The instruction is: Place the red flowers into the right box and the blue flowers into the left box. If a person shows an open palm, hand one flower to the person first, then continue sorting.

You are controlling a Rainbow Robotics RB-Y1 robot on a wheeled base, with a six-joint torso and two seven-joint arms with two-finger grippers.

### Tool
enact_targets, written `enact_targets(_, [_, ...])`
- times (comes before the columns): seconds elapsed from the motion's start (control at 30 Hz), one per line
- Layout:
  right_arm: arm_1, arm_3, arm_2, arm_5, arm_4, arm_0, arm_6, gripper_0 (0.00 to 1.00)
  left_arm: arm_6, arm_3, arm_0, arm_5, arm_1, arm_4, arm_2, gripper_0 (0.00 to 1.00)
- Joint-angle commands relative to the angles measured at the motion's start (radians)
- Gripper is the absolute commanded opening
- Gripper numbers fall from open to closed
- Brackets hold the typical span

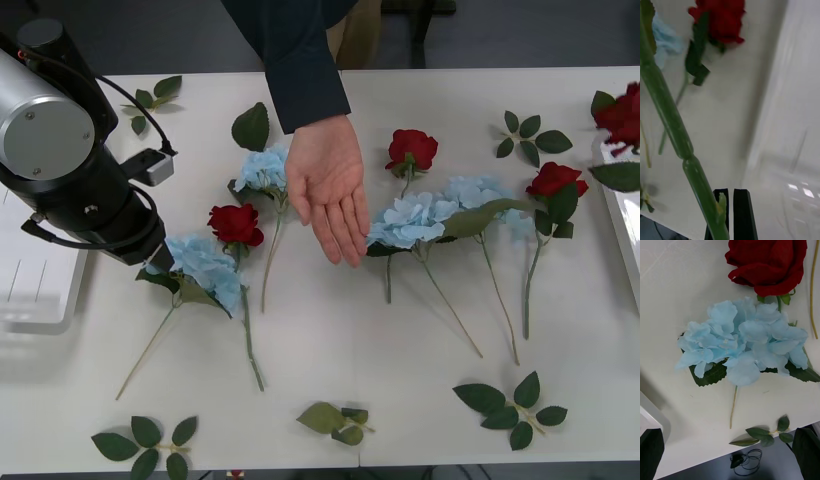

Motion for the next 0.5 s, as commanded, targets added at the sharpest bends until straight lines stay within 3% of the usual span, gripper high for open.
enact_targets(0.03, [0.083, -0.173, -0.035, -0.101, -0.095, -0.005, 0.006, 0.00, 0.059, -0.035, 0.003, 0.010, -0.017, -0.022, 0.015, 1.00])
enact_targets(0.27, [0.202, -0.455, -0.033, -0.269, -0.040, -0.011, -0.149, 0.00, 0.055, -0.035, 0.005, 0.010, -0.025, -0.031, 0.016, 1.00])
enact_targets(0.5, [0.353, -0.693, -0.033, -0.263, 0.192, -0.083, -0.512, 0.00, 0.044, -0.038, 0.003, 0.010, -0.028, -0.036, 0.015, 1.00])
